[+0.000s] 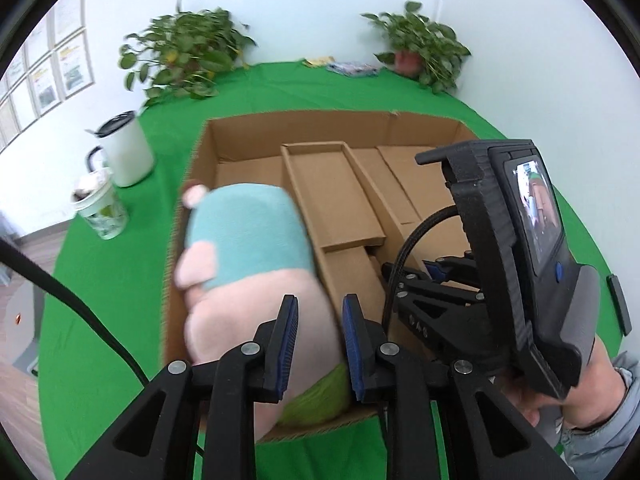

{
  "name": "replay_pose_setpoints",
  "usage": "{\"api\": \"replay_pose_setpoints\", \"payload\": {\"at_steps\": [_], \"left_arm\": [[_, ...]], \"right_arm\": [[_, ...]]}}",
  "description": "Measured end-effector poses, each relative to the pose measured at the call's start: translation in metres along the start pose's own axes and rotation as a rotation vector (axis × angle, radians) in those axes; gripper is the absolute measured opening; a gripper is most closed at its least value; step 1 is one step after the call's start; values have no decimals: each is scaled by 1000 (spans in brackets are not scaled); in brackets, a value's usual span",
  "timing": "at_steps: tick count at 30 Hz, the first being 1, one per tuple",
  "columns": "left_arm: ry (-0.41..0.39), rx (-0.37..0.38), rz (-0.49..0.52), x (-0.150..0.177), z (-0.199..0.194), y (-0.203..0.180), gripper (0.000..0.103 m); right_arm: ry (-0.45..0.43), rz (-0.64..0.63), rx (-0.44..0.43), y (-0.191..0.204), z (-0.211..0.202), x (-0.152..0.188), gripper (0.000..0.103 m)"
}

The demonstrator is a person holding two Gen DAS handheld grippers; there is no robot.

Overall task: Organize objects
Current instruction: 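Open the right tool to release the tray and withdraw both tools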

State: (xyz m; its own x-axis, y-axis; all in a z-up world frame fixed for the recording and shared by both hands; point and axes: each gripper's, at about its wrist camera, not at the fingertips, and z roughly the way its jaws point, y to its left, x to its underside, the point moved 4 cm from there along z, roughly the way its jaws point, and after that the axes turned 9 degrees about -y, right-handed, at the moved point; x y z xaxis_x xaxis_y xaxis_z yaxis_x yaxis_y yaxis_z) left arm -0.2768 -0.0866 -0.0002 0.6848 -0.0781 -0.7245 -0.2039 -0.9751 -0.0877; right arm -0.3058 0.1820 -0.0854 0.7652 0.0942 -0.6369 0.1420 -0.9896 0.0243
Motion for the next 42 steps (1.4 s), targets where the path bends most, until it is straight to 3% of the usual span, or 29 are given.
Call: {"api": "replay_pose_setpoints", "payload": {"at_steps": [7,9,11,13,16,18,21,23,27,30,31,32,33,34,35,36,37,38,39,40,41,42], "left_arm": [[-48,-11,-47,7,-24,22,27],[-73,-16,-59,9,-35,24,35],[-109,-26,-76,12,-45,22,53],[-145,-23,-100,11,-52,24,58],[-193,-28,-106,9,-67,20,62],[-230,-44,-99,8,-78,14,66],[-310,-87,-84,7,-95,3,77],[-366,-121,-69,10,-106,-6,93],[-414,-116,-36,19,-121,-32,99],[-426,-108,1,31,-131,-53,99],[-434,-116,13,34,-134,-58,98],[-437,-130,24,38,-138,-63,89],[-434,-145,31,40,-139,-67,78],[-419,-150,38,44,-139,-71,43],[-383,-148,44,48,-136,-74,7],[-343,-143,35,51,-132,-76,1],[-318,-135,13,55,-130,-76,2],[-312,-114,-11,58,-129,-77,2],[-317,-105,-24,60,-130,-78,2],[-326,-121,-35,62,-132,-80,14],[-329,-139,-43,63,-131,-78,55],[-339,-150,-56,64,-133,-78,83]], "right_arm": [[3,15,-2,-2,1,0,11],[2,66,-37,-8,-1,-1,12],[-18,112,-68,-14,-8,-3,12],[-65,140,-98,-19,-23,-7,12],[-119,159,-139,-24,-46,-9,28],[-153,165,-159,-27,-62,-8,57],[-214,152,-139,-29,-90,5,68],[-252,129,-103,-30,-107,20,79],[-325,114,18,-35,-132,51,80],[-346,125,43,-39,-144,69,80],[-357,131,43,-41,-149,73,77],[-373,132,43,-44,-155,79,51],[-378,131,62,-45,-160,83,12],[-381,134,80,-47,-164,87,2],[-400,147,88,-50,-169,90,3],[-415,157,84,-52,-175,93,3],[-425,163,81,-54,-179,94,3],[-429,164,83,-55,-181,97,5],[-432,161,87,-55,-184,98,27],[-434,153,93,-55,-186,101,47],[-441,147,97,-56,-187,102,87],[-460,140,104,-57,-190,103,92]]}}
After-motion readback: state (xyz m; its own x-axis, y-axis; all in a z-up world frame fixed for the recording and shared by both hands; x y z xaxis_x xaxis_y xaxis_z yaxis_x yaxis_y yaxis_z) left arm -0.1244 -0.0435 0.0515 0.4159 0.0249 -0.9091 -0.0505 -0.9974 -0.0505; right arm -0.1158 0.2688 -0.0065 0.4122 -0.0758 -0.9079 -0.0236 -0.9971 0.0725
